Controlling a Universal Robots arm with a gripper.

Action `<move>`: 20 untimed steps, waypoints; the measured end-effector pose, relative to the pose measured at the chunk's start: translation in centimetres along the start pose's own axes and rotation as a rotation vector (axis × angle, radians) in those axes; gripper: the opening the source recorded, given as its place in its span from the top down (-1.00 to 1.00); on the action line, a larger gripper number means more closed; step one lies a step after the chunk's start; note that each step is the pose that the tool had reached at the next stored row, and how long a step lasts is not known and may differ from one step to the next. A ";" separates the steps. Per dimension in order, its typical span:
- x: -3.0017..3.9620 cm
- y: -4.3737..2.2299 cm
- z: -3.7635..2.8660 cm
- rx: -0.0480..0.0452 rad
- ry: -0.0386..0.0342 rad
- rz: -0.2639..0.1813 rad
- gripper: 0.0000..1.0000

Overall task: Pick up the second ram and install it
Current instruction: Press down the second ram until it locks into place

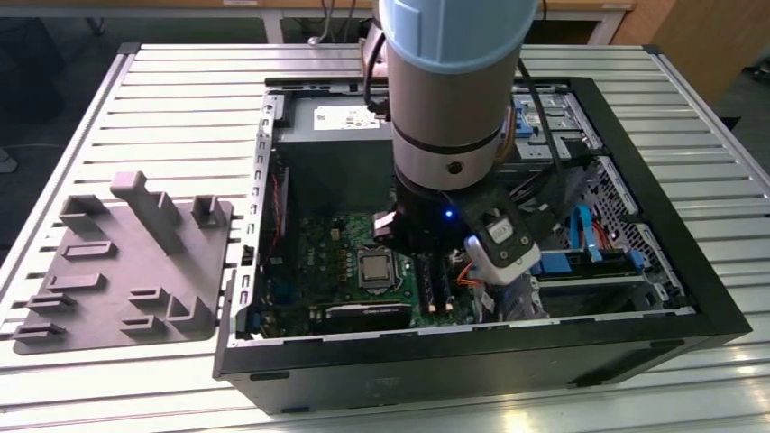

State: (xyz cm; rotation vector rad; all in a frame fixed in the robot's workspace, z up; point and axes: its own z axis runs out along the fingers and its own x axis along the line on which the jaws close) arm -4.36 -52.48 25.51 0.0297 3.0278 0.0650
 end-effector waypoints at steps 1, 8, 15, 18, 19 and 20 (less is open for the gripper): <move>0.01 0.17 0.01 0.0001 0.0000 0.000 0.79; 0.05 1.45 0.07 0.0001 0.0000 0.000 0.79; 0.07 2.54 0.11 0.0000 0.0000 0.000 0.79; 0.08 2.59 0.12 0.0000 0.0000 0.000 0.79; 0.08 2.63 0.12 0.0001 0.0001 0.000 0.79; 0.08 2.64 0.12 0.0001 0.0000 0.000 0.79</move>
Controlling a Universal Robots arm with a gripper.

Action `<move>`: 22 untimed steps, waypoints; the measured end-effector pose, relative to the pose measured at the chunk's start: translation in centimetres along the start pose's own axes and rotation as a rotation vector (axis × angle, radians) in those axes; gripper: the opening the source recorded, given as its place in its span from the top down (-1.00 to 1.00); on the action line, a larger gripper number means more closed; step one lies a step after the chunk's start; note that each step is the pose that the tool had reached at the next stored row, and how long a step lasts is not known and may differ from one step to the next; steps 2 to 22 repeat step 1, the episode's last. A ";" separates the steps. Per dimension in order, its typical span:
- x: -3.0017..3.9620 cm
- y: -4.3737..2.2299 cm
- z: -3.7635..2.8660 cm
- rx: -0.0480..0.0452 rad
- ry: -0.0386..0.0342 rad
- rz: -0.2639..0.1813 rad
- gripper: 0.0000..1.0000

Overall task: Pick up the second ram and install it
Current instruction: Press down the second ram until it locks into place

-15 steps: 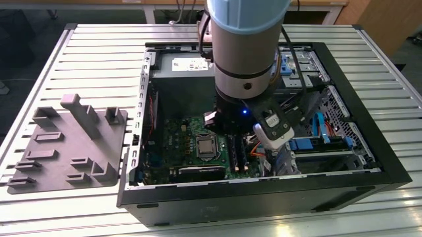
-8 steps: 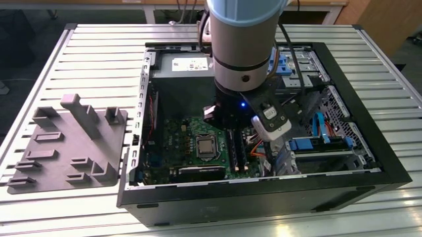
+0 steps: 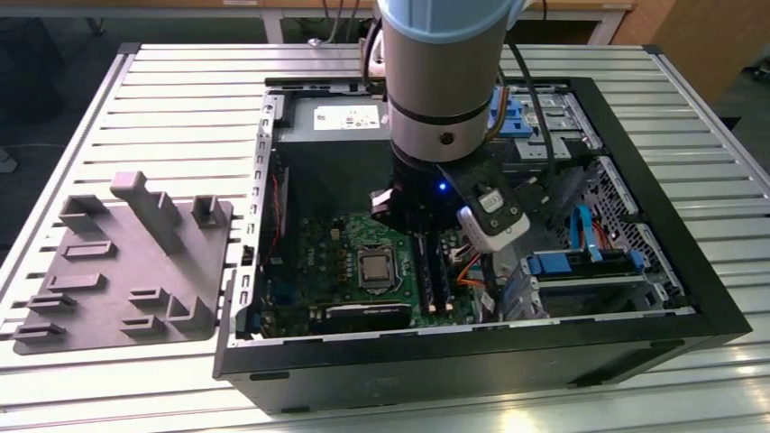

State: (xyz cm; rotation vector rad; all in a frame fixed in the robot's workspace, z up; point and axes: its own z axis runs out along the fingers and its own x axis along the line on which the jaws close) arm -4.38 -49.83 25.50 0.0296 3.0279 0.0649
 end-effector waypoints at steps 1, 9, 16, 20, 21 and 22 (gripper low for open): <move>0.00 0.01 0.00 0.0000 0.0000 0.000 0.79; 0.00 0.01 0.00 0.0000 0.0000 0.000 0.79; 0.00 0.01 0.00 0.0000 0.0000 0.000 0.79; 0.00 0.01 0.00 0.0000 0.0000 0.000 0.79; 0.00 0.01 0.00 0.0000 0.0000 0.000 0.79; 0.00 0.01 0.00 0.0000 0.0000 0.000 0.79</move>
